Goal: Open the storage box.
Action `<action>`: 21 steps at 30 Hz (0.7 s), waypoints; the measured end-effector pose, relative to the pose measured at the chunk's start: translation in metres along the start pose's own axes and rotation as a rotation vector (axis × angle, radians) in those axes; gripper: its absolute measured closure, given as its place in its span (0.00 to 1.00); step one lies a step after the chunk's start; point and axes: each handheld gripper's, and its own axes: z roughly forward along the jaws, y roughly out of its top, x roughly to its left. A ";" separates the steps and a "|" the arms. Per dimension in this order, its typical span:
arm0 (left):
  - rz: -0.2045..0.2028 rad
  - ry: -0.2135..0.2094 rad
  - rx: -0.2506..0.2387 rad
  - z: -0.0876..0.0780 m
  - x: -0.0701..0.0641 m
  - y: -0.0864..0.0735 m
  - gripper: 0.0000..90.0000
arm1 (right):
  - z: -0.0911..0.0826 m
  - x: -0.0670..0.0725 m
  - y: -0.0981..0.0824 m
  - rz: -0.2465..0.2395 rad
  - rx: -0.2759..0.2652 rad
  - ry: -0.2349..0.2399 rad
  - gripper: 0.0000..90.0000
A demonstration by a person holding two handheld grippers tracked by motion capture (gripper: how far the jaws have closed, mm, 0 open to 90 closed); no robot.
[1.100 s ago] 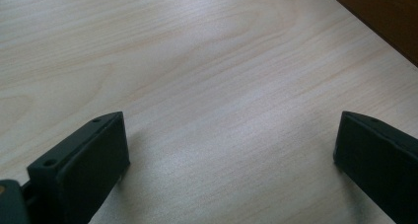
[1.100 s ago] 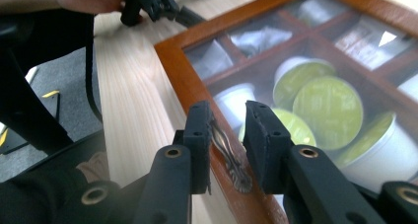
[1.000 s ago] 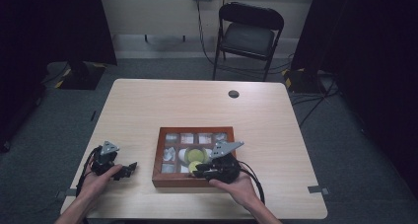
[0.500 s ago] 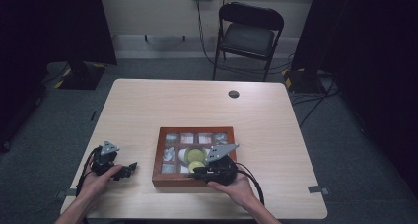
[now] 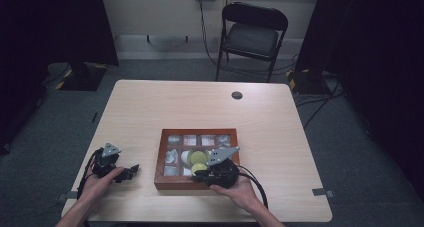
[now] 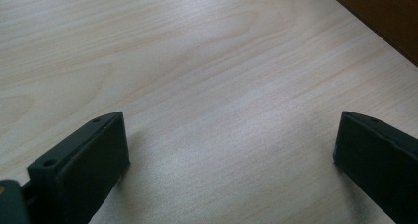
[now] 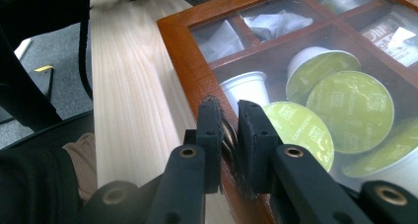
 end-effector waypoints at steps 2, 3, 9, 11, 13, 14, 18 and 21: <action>0.000 0.000 0.000 0.000 0.000 0.000 0.00 | 0.000 0.000 0.000 0.000 0.001 0.002 0.89; 0.000 0.000 0.000 0.000 0.000 0.000 0.00 | 0.000 -0.001 0.001 0.002 0.002 0.005 0.89; 0.000 -0.001 0.000 0.000 0.000 0.000 0.00 | -0.001 -0.001 0.002 0.010 0.001 0.009 0.90; 0.000 -0.001 0.001 0.000 0.000 0.000 0.00 | -0.002 -0.001 0.003 0.010 0.001 0.010 0.90; 0.000 0.000 0.000 0.000 0.000 0.000 0.00 | -0.002 -0.002 0.003 0.012 0.001 0.011 0.90; 0.001 0.000 0.000 0.000 0.000 0.000 0.00 | -0.002 -0.002 0.003 0.015 -0.001 0.013 0.90; 0.000 -0.001 0.002 0.000 0.000 0.000 0.00 | -0.003 -0.002 0.005 0.020 -0.007 0.017 0.90; 0.000 -0.001 0.002 0.000 0.000 0.000 0.00 | -0.004 -0.002 0.006 0.019 -0.011 0.017 0.90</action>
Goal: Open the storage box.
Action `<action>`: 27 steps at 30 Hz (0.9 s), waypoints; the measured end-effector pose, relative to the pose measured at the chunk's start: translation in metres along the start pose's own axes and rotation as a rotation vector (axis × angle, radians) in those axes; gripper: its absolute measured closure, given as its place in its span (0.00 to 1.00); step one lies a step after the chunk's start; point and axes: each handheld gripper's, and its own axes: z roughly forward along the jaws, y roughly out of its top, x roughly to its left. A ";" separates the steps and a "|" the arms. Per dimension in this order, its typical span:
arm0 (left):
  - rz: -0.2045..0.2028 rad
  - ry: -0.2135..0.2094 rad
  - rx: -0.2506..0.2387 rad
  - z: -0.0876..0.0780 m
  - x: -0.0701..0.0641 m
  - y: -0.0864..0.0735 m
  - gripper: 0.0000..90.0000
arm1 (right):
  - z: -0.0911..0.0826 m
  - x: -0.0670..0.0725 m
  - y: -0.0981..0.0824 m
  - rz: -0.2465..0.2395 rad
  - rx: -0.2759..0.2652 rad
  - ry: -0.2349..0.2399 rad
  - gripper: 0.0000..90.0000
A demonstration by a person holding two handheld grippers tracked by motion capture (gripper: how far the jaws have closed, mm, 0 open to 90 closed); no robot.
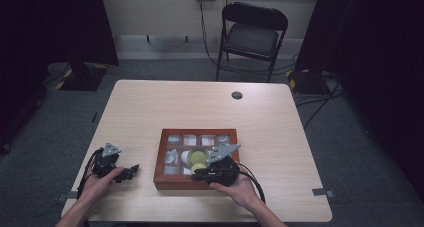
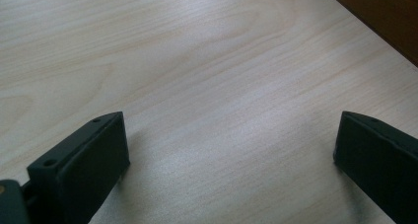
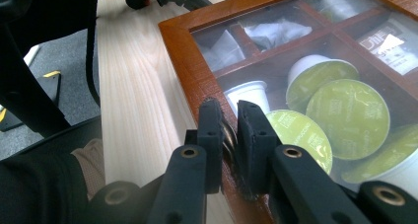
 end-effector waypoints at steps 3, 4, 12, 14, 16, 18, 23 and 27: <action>0.000 0.000 0.000 0.000 0.000 0.000 0.00 | -0.002 0.000 0.002 0.004 -0.004 -0.001 0.90; 0.000 0.000 0.000 0.000 0.000 0.000 0.00 | -0.002 0.000 0.002 0.004 -0.004 -0.001 0.90; 0.000 0.000 0.000 0.000 0.000 0.000 0.00 | -0.011 0.000 0.010 0.014 -0.046 0.004 0.90; -0.001 -0.001 0.000 0.000 0.000 0.000 0.00 | -0.013 -0.001 0.011 0.018 -0.058 0.003 0.90; 0.000 0.000 0.000 0.000 0.000 0.000 0.00 | -0.014 -0.001 0.012 0.026 -0.063 0.005 0.90; 0.000 0.000 0.000 0.000 0.000 0.000 0.00 | -0.014 -0.001 0.013 0.025 -0.065 0.004 0.90; 0.000 -0.001 0.000 0.000 0.000 0.000 0.00 | -0.019 -0.002 0.018 0.037 -0.083 0.007 0.90; 0.000 0.000 0.000 0.000 0.000 0.000 0.00 | -0.022 -0.004 0.022 0.041 -0.097 0.008 0.90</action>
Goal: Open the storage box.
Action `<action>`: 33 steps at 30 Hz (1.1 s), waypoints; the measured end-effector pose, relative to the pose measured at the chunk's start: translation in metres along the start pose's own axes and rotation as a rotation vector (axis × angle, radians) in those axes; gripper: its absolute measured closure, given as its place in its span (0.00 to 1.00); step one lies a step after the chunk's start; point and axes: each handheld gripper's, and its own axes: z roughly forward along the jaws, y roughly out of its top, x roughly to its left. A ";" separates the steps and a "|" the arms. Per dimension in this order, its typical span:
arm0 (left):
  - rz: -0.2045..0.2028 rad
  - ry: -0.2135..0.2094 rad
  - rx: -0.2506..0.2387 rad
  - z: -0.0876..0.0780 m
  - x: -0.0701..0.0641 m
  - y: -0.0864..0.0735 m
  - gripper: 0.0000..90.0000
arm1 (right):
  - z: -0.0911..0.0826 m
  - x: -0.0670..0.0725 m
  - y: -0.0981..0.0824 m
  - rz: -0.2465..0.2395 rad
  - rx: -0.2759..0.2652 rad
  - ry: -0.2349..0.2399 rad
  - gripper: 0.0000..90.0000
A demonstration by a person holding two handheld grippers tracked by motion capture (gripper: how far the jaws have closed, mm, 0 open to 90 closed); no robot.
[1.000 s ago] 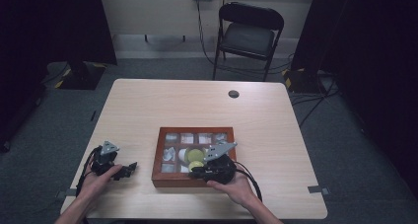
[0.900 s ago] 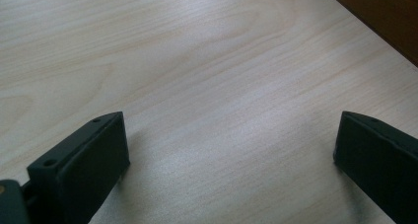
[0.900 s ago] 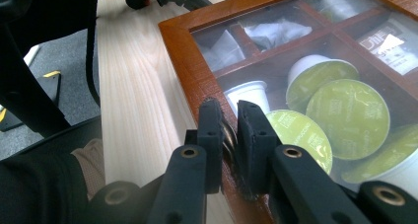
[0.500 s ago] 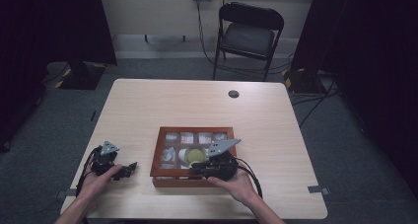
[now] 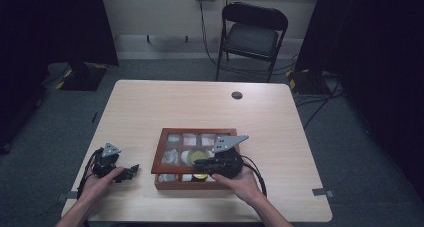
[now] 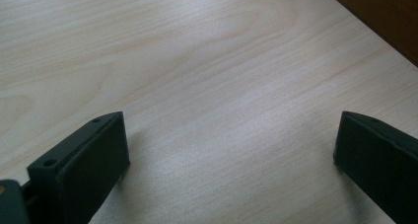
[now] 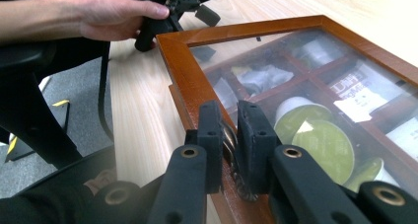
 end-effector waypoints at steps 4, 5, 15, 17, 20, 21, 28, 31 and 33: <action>0.000 -0.001 0.000 0.000 0.000 0.000 0.00 | -0.003 -0.001 0.005 0.007 -0.017 0.001 0.90; 0.000 -0.001 0.000 0.000 0.000 0.000 0.00 | -0.004 -0.002 0.006 0.008 -0.022 0.001 0.90; 0.000 0.000 0.000 0.000 0.000 0.000 0.00 | -0.010 -0.006 0.017 0.020 -0.054 0.001 0.90; -0.001 -0.001 0.000 0.000 0.000 0.000 0.00 | -0.011 -0.006 0.018 0.027 -0.059 0.002 0.90; 0.000 0.000 0.000 0.000 0.000 0.000 0.00 | -0.012 -0.007 0.020 0.033 -0.064 0.004 0.90; 0.000 0.000 0.000 0.000 0.000 0.000 0.00 | -0.012 -0.008 0.021 0.033 -0.065 0.004 0.90; 0.000 0.000 0.000 0.000 0.000 0.000 0.00 | -0.014 -0.010 0.026 0.038 -0.068 0.005 0.90; 0.000 0.000 0.000 0.000 0.000 0.000 0.00 | -0.015 -0.010 0.028 0.036 -0.069 0.005 0.90; 0.000 0.000 0.000 0.000 0.000 0.000 0.00 | -0.015 -0.011 0.029 0.037 -0.069 0.004 0.90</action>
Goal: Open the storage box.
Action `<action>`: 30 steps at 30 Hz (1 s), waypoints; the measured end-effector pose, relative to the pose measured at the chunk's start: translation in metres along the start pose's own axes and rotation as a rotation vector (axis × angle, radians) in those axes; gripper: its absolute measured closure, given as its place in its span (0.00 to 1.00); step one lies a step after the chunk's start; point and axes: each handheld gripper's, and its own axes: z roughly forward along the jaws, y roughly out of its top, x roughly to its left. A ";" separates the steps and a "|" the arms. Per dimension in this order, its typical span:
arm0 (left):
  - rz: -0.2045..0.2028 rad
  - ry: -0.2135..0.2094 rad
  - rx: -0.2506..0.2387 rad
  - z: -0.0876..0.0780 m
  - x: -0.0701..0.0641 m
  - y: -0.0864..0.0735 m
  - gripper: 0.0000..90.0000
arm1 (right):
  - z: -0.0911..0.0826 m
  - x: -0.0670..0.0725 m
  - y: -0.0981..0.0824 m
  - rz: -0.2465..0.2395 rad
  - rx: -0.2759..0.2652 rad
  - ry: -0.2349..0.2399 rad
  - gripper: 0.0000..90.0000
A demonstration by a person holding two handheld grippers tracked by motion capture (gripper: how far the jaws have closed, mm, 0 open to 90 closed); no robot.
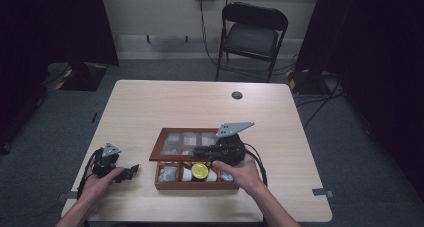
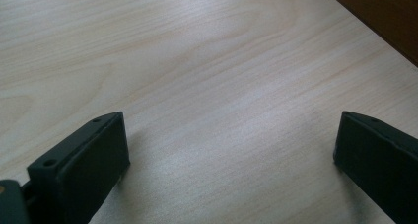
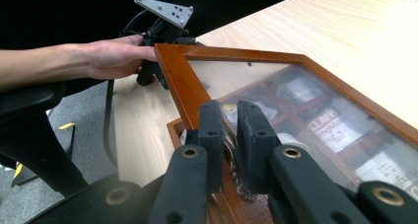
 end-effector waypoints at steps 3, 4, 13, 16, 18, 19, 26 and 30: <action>0.000 0.000 0.000 0.000 0.000 0.000 0.00 | -0.001 0.000 0.003 -0.003 0.000 -0.004 0.90; 0.000 0.000 0.000 0.000 0.000 0.000 0.00 | -0.001 -0.001 0.004 -0.004 0.002 -0.006 0.90; 0.000 0.000 0.000 0.000 0.000 0.000 0.00 | -0.003 -0.002 0.011 0.000 0.003 -0.012 0.90; 0.000 0.000 -0.001 0.000 0.000 0.000 0.00 | -0.003 -0.003 0.014 -0.001 0.006 -0.014 0.90; 0.000 0.000 -0.001 0.000 0.000 0.000 0.00 | -0.004 -0.004 0.016 0.001 0.006 -0.013 0.90; -0.001 0.000 -0.001 0.000 0.000 0.000 0.00 | -0.004 -0.004 0.017 -0.003 0.006 -0.014 0.91; 0.000 0.000 -0.001 0.000 0.000 0.000 0.00 | -0.006 -0.007 0.025 -0.005 0.006 -0.022 0.91; 0.000 0.000 -0.001 0.000 0.000 0.000 0.00 | -0.007 -0.008 0.029 -0.006 0.006 -0.029 0.91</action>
